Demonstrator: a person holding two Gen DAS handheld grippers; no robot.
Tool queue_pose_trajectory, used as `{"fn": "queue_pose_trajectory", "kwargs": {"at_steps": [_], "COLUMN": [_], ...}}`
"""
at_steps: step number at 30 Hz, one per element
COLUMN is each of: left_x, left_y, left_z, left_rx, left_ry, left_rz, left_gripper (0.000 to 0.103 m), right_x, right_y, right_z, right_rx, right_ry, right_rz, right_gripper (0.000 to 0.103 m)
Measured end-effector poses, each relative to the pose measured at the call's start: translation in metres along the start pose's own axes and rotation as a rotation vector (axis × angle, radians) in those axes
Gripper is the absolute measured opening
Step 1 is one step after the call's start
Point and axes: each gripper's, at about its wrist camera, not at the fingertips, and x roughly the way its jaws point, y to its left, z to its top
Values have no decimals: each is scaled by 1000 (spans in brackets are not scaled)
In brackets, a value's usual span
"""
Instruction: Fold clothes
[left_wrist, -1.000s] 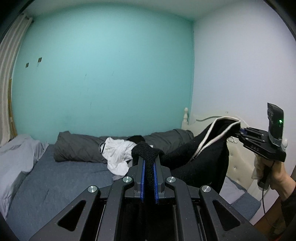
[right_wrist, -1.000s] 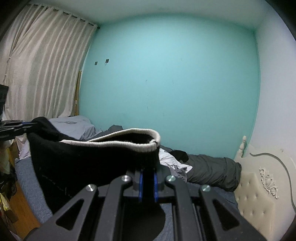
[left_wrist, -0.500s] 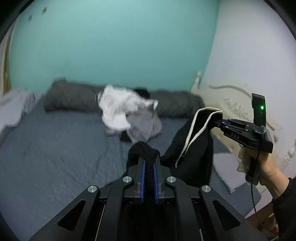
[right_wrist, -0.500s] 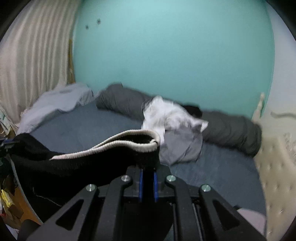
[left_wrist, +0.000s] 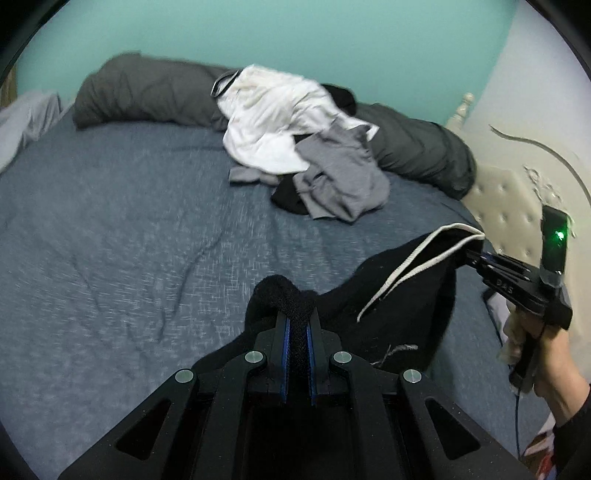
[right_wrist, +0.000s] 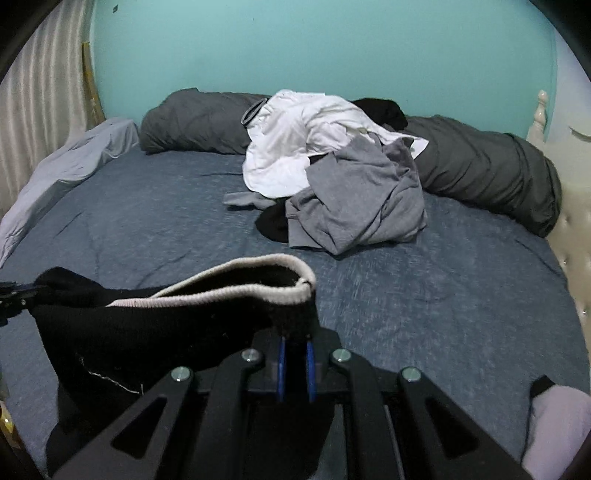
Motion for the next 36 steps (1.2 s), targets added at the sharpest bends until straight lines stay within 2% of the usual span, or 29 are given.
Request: {"fn": "queue_pose_trajectory", "kwargs": {"at_steps": [3, 5, 7, 8, 9, 10, 11, 13, 14, 16, 21, 24, 26, 30, 32, 36], "left_x": [45, 68, 86, 95, 102, 104, 106, 108, 110, 106, 90, 83, 81, 109, 127, 157], "left_y": [18, 29, 40, 45, 51, 56, 61, 73, 79, 81, 72, 53, 37, 1, -13, -28], "left_z": [6, 4, -2, -4, -8, -12, -15, -22, -26, -27, -22, -10, 0, 6, 8, 13], "left_rx": [-49, -76, -99, -110, -120, -128, -134, -147, -153, -147, -107, -49, -1, 124, 160, 196], "left_ry": [5, 21, 37, 46, 52, 55, 57, 64, 67, 60, 26, 4, -9, 54, 90, 149], "left_rz": [-4, -3, 0, 1, -1, -10, -16, -21, -24, -24, -18, -12, -6, 10, 19, 48], "left_gripper": [11, 18, 35, 41, 52, 58, 58, 60, 60, 60, 60, 60, 60, 60, 60, 60], "right_x": [35, 57, 79, 91, 103, 110, 113, 118, 116, 106, 62, 30, 10, -10, -19, -26], "right_y": [-7, -11, -17, -21, -25, -29, -34, -50, -57, -66, -76, -65, -61, -71, -77, -83], "right_z": [1, -4, -13, -19, -26, -33, -40, -59, -68, -84, -126, -147, -164, -197, -214, -227], "right_rx": [3, 20, 48, 67, 86, 108, 136, 219, 251, 299, 456, 432, 417, 480, 531, 551], "right_ry": [23, 41, 64, 83, 103, 112, 109, 118, 124, 107, 55, 28, 20, 31, 20, -11], "right_rz": [0, 12, 13, -13, -38, -64, -82, -90, -109, -125, 14, 72, 76, 84, 84, 114], "right_gripper": [8, 9, 11, 16, 19, 28, 34, 40, 48, 49, 51, 57, 60, 60, 60, 60]}}
